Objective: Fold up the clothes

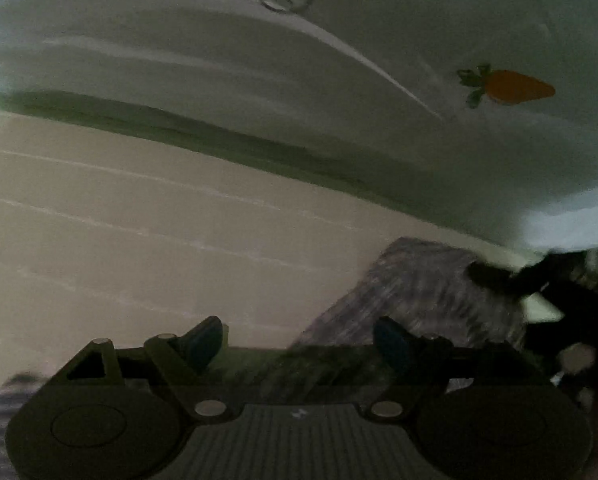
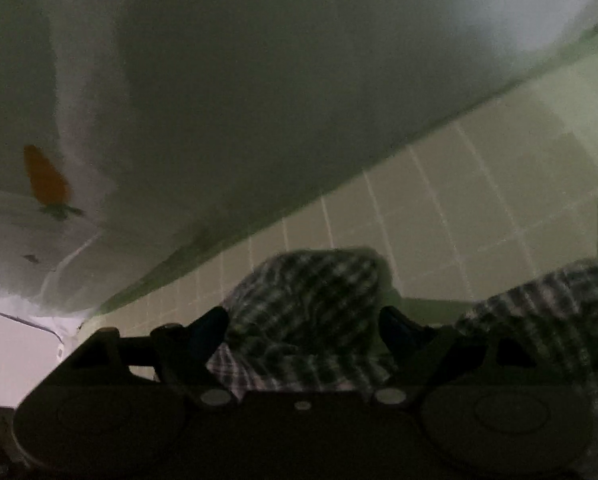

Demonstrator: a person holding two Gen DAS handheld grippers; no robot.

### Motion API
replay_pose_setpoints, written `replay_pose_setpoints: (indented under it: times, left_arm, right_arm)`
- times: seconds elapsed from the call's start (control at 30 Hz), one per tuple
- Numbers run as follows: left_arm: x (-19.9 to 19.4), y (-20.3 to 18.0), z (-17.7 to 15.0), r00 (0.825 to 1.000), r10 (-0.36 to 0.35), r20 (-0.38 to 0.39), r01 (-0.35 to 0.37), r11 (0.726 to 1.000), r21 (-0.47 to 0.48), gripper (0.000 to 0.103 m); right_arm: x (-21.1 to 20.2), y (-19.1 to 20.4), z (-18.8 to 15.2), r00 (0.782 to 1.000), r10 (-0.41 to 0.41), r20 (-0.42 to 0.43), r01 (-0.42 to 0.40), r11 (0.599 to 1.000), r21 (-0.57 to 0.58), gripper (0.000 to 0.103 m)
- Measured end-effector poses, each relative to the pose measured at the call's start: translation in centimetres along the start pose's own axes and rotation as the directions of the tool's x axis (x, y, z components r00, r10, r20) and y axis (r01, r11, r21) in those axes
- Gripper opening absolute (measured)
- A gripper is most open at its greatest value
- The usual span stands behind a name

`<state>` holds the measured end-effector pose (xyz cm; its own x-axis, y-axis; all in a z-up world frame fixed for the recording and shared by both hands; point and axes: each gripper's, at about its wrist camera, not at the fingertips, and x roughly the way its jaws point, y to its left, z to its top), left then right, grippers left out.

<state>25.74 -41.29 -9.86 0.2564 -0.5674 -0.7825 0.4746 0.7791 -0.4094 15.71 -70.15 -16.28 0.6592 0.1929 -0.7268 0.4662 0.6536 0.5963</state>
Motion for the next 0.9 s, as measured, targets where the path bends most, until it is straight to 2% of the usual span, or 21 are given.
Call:
replay_pose_setpoints:
  times: [0.07, 0.1, 0.13, 0.17, 0.2, 0.23, 0.27, 0.33, 0.43, 0.47, 0.5, 0.57, 0.63, 0.67, 0.7, 0.73, 0.77, 0.8, 0.87, 0.9]
  left_arm:
    - [1.7, -0.3, 0.9, 0.999, -0.045, -0.023, 0.044, 0.999, -0.021, 0.082]
    - [2.2, -0.7, 1.1, 0.998, -0.062, -0.033, 0.061, 0.998, -0.024, 0.082]
    - [2.7, -1.1, 1.2, 0.996, -0.079, -0.043, 0.077, 0.997, -0.026, 0.076]
    - [3.2, -1.4, 1.3, 0.995, -0.09, -0.051, 0.088, 0.996, -0.032, 0.053]
    - [3.6, -1.7, 1.5, 0.994, -0.099, -0.055, 0.097, 0.995, -0.036, 0.039]
    - [4.0, -2.1, 1.6, 0.992, -0.108, -0.059, 0.105, 0.994, -0.041, 0.003]
    - [4.3, -2.4, 1.8, 0.992, -0.114, -0.059, 0.112, 0.993, -0.041, 0.003]
    - [3.3, -3.6, 2.8, 0.995, -0.094, 0.028, 0.093, 0.995, 0.037, 0.003]
    - [0.6, -5.5, 5.3, 0.976, -0.09, 0.2, 0.066, 0.99, 0.122, 0.004]
    - [0.5, -6.3, 5.8, 0.971, -0.053, 0.234, 0.019, 0.989, 0.147, 0.005]
    - [0.4, -7.0, 6.3, 0.963, -0.018, 0.269, -0.029, 0.985, 0.17, 0.006]
    - [0.3, -8.5, 7.4, 0.941, 0.052, 0.334, -0.128, 0.97, 0.209, 0.02]
    - [1.2, -9.1, 7.4, 0.941, 0.152, 0.303, -0.226, 0.947, 0.227, 0.029]
    - [0.8, -8.8, 7.1, 0.944, 0.167, 0.284, -0.231, 0.95, 0.21, 0.041]
    - [0.3, -8.5, 6.6, 0.947, 0.178, 0.268, -0.233, 0.953, 0.192, 0.048]
    - [-1.1, -7.7, 5.6, 0.949, 0.156, 0.275, -0.207, 0.964, 0.166, 0.066]
    - [-2.5, -6.9, 4.5, 0.949, 0.136, 0.284, -0.182, 0.973, 0.142, 0.081]
    - [-4.2, -6.0, 3.0, 0.944, 0.134, 0.301, -0.179, 0.976, 0.125, 0.085]
    - [-7.7, -3.9, -1.0, 0.933, 0.176, 0.314, -0.214, 0.973, 0.089, 0.087]
    - [-9.3, -2.6, -3.5, 0.929, 0.22, 0.298, -0.249, 0.966, 0.064, 0.087]
  right_arm:
    - [0.2, -0.2, 0.0, 1.0, 0.026, -0.005, -0.026, 1.0, 0.016, 0.077]
    - [0.2, -0.4, -0.1, 0.999, 0.039, -0.008, -0.039, 0.999, 0.024, 0.062]
    - [0.3, -0.4, 0.0, 0.998, 0.058, -0.012, -0.058, 0.998, 0.017, 0.044]
    - [0.3, -0.4, 0.2, 0.997, 0.078, -0.017, -0.078, 0.997, 0.009, 0.034]
    - [0.4, -0.4, 0.3, 0.995, 0.097, -0.021, -0.097, 0.995, 0.001, 0.014]
    - [0.4, -0.4, 0.4, 0.993, 0.116, -0.026, -0.116, 0.993, -0.006, 0.01]
    - [0.0, 0.4, 0.8, 0.991, 0.131, 0.004, -0.131, 0.99, -0.045, 0.008]
    - [-1.0, 2.0, 1.8, 0.984, 0.164, 0.069, -0.154, 0.98, -0.128, 0.006]
    - [-2.4, 4.4, 3.3, 0.962, 0.221, 0.159, -0.177, 0.951, -0.253, 0.006]
    - [-2.6, 5.2, 3.8, 0.954, 0.23, 0.193, -0.169, 0.942, -0.29, 0.006]
    - [-2.8, 6.1, 4.2, 0.944, 0.239, 0.227, -0.158, 0.932, -0.326, 0.007]
    - [-1.7, 7.6, 4.5, 0.954, 0.161, 0.253, -0.052, 0.92, -0.389, 0.014]
    - [-0.8, 8.7, 4.5, 0.961, 0.06, 0.27, 0.062, 0.905, -0.422, 0.054]
    - [-0.5, 9.0, 4.4, 0.962, -0.001, 0.271, 0.12, 0.898, -0.423, 0.055]
    - [-1.4, 8.9, 3.9, 0.957, 0.001, 0.289, 0.127, 0.897, -0.423, 0.058]
    - [-2.4, 8.7, 3.3, 0.951, 0.007, 0.308, 0.131, 0.897, -0.423, 0.075]
    - [-4.0, 8.3, 2.3, 0.942, 0.015, 0.334, 0.135, 0.897, -0.422, 0.084]
    - [-5.7, 7.7, 1.1, 0.93, 0.012, 0.367, 0.154, 0.894, -0.42, 0.092]
    - [-9.3, 5.8, -2.5, 0.918, -0.03, 0.395, 0.21, 0.882, -0.422, 0.093]
    - [-11.1, 4.8, -4.3, 0.911, -0.051, 0.408, 0.239, 0.874, -0.423, 0.094]
